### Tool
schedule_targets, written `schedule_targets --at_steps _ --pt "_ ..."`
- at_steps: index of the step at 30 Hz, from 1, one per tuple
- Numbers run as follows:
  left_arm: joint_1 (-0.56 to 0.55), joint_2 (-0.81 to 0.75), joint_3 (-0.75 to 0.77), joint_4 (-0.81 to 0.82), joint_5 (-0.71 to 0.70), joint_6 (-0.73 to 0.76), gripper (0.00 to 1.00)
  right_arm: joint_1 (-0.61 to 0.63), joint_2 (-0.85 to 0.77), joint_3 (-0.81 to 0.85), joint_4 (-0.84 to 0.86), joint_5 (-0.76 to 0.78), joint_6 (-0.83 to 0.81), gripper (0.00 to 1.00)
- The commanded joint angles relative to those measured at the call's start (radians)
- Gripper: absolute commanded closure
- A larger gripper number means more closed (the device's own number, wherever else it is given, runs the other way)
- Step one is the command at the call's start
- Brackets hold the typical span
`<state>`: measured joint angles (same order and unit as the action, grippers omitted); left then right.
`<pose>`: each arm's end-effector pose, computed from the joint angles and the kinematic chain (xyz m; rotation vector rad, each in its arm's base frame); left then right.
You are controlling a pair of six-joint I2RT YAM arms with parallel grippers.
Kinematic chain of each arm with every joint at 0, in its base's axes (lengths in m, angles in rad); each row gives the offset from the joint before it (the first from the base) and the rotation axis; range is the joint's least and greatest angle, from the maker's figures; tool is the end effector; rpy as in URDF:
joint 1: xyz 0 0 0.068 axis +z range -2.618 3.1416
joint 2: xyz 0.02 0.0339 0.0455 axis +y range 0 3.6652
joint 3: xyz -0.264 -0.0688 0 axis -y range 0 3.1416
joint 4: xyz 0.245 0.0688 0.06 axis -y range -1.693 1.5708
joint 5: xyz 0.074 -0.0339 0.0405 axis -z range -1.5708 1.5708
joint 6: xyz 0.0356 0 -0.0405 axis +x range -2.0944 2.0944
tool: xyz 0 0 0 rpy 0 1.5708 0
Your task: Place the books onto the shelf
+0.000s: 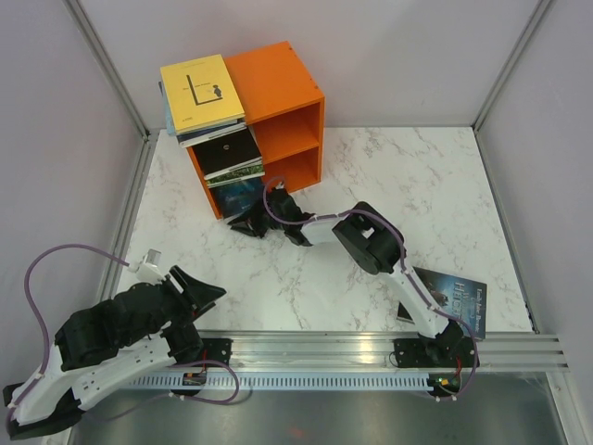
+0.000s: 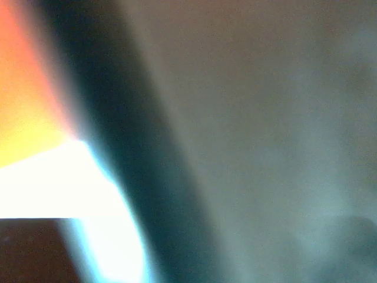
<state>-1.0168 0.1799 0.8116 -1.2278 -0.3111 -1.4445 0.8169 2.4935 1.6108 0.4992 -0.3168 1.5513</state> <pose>0.0155 -0.0043 0.2933 -0.6856 2.2421 -1.0451 0.3563 0.3957 0.0814 0.6299 2.3696 1.6705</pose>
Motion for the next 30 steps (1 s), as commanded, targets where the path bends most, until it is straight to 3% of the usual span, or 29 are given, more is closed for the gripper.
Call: schedule_targets --at_steps 1,4,5,7,11,14,15,21,26,30 --pt "0.0 0.029 0.046 -0.015 -0.016 0.024 0.39 -0.018 -0.14 -0.107 0.131 -0.061 -0.074 0.72" --pt "0.0 0.03 0.044 -0.015 -0.028 0.026 0.39 -0.018 -0.287 -0.285 0.151 -0.08 -0.12 0.55" --pt "0.0 0.03 0.043 -0.015 -0.034 0.026 0.39 -0.018 -0.326 -0.375 0.151 -0.085 -0.132 0.42" --pt "0.0 0.03 0.034 -0.013 -0.04 0.026 0.39 -0.019 -0.445 -0.463 0.136 -0.096 -0.173 0.28" --pt "0.0 0.032 0.011 0.013 -0.034 0.038 0.39 -0.048 -0.674 -0.679 -0.015 -0.085 -0.325 0.15" --pt "0.0 0.102 -0.018 0.078 -0.002 0.079 0.39 -0.12 -0.875 -0.742 -0.288 -0.032 -0.506 0.1" --pt "0.0 0.125 -0.038 0.103 0.012 0.108 0.39 -0.151 -0.974 -0.749 -0.451 -0.015 -0.549 0.09" --pt "-0.002 0.372 -0.113 0.429 0.142 0.214 0.39 -0.545 -1.255 -0.727 -1.056 0.186 -0.804 0.07" --pt "-0.002 0.642 -0.118 0.692 0.277 0.282 0.4 -0.87 -1.181 -0.623 -1.323 0.36 -0.964 0.06" --pt "-0.002 0.818 -0.072 0.818 0.375 0.326 0.43 -1.018 -1.066 -0.582 -1.418 0.445 -1.043 0.06"
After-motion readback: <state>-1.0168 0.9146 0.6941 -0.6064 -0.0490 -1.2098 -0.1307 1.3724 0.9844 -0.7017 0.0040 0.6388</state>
